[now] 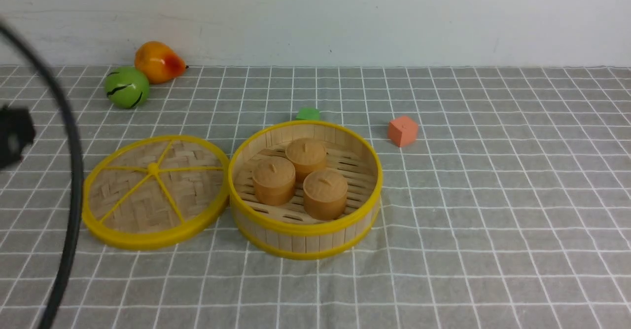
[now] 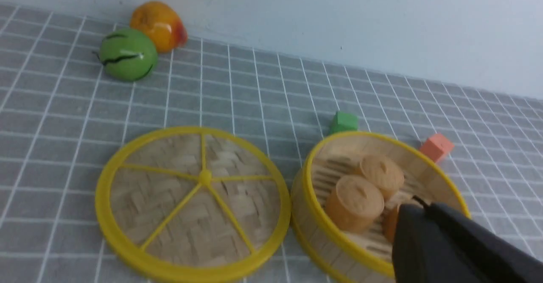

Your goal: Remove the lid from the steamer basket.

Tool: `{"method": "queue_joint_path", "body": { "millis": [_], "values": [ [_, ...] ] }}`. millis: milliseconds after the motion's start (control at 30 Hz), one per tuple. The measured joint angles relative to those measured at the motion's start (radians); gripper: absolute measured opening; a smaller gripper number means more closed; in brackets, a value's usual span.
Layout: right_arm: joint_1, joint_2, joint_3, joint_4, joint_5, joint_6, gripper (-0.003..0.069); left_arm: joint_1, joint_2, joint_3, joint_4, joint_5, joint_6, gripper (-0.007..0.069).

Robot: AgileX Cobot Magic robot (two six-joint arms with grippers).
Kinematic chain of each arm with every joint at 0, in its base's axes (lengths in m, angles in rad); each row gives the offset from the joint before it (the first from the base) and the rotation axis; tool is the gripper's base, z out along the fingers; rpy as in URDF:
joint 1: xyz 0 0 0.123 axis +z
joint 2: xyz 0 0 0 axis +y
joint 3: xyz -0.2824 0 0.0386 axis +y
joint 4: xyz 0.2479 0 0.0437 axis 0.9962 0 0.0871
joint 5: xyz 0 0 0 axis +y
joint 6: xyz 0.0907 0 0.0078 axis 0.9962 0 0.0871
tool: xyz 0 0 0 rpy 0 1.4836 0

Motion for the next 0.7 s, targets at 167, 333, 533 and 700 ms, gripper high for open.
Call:
{"method": "queue_joint_path", "body": {
  "millis": [167, 333, 533, 700],
  "values": [
    [0.000, 0.000, 0.000, 0.000, 0.000, 0.000, 0.0242, 0.000, -0.230, 0.187, -0.039, 0.020, 0.050, -0.0013],
    [0.000, 0.000, 0.000, 0.000, 0.000, 0.000, 0.0242, 0.000, -0.342, 0.274, -0.105, 0.118, 0.051, -0.0013],
    [0.000, 0.000, 0.000, 0.000, 0.000, 0.000, 0.0242, 0.000, -0.361, 0.312, -0.103, 0.228, 0.050, -0.0013],
    [0.000, 0.000, 0.000, 0.000, 0.000, 0.000, 0.0242, -0.001, -0.362, 0.313, -0.038, 0.209, 0.050, -0.0013]
  ]
}}
